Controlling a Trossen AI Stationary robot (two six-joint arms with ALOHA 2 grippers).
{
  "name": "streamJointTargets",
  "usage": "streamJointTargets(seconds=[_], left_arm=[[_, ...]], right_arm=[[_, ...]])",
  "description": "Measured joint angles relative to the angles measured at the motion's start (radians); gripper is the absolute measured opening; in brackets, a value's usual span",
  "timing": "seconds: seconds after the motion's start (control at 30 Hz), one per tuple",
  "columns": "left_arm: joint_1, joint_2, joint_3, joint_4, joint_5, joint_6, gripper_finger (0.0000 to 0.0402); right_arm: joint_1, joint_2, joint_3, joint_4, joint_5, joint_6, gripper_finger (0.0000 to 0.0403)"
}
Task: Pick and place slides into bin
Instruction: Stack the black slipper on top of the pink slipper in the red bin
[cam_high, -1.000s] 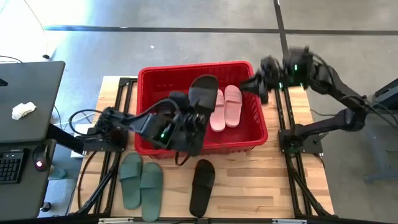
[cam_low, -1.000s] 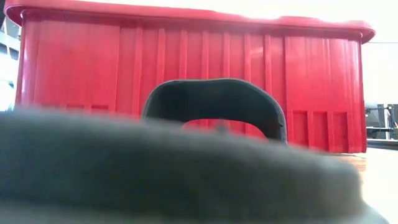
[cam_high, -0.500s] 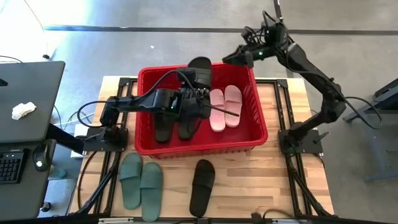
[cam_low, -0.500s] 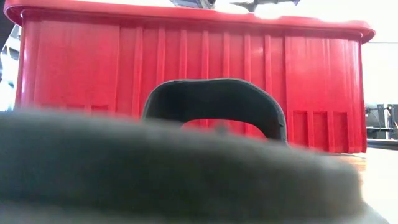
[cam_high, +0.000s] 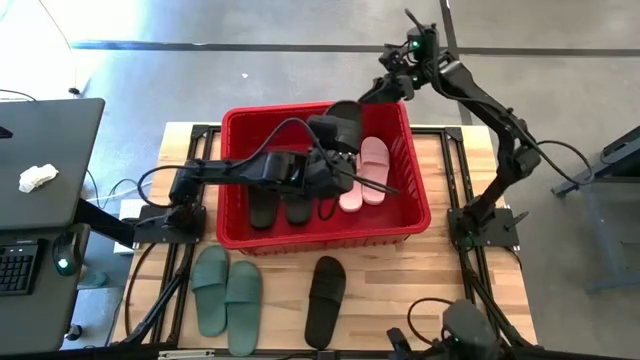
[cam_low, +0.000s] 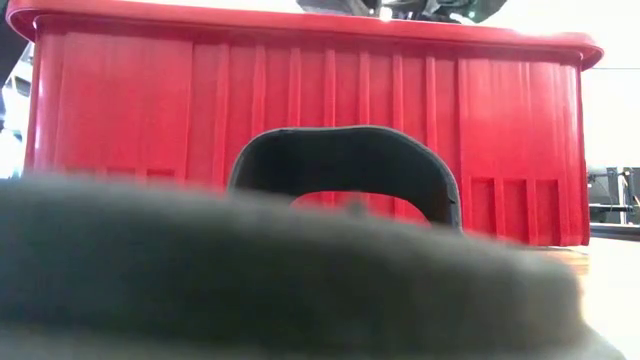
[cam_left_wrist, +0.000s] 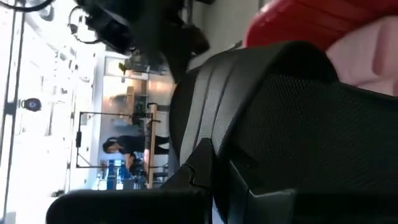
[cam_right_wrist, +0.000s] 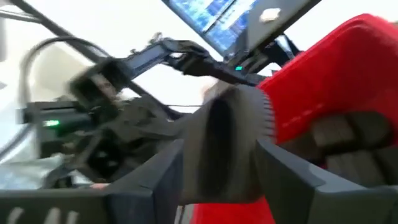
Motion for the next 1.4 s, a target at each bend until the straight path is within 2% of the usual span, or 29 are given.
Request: streamJointTargets(seconds=[0.07,0.27,0.37,0.6,0.67,1.07,1.2,1.4], left_arm=[[0.0,0.016,0.003,0.015,-0.005,0.006,0.0],[0.0,0.044,0.002,0.045,0.007,0.02,0.0],[0.0,0.045,0.001,0.041,0.011,0.022,0.0],[0.0,0.044,0.002,0.044,0.013,0.015,0.0],[0.0,0.044,0.002,0.045,0.022,0.015,0.0],[0.0,0.044,0.002,0.049,0.039,0.015,0.0],[0.0,0.044,0.002,0.047,0.05,0.015,0.0],[0.001,0.044,0.002,0.045,0.064,0.014,0.0002]], right_arm=[[-0.005,0.0,0.0,0.003,-0.018,-0.003,0.0199],[-0.034,0.001,0.001,-0.02,0.027,-0.031,0.0227],[-0.037,0.001,0.001,-0.076,0.05,-0.076,0.0228],[-0.017,0.001,0.001,-0.332,0.167,-0.344,0.0227],[-0.007,0.001,0.001,-0.374,0.171,-0.397,0.0227],[0.083,0.0,0.001,-0.372,0.281,-0.43,0.0226],[0.104,0.0,0.001,-0.338,0.336,-0.415,0.0202],[0.12,0.0,0.001,-0.302,0.348,-0.414,0.0099]])
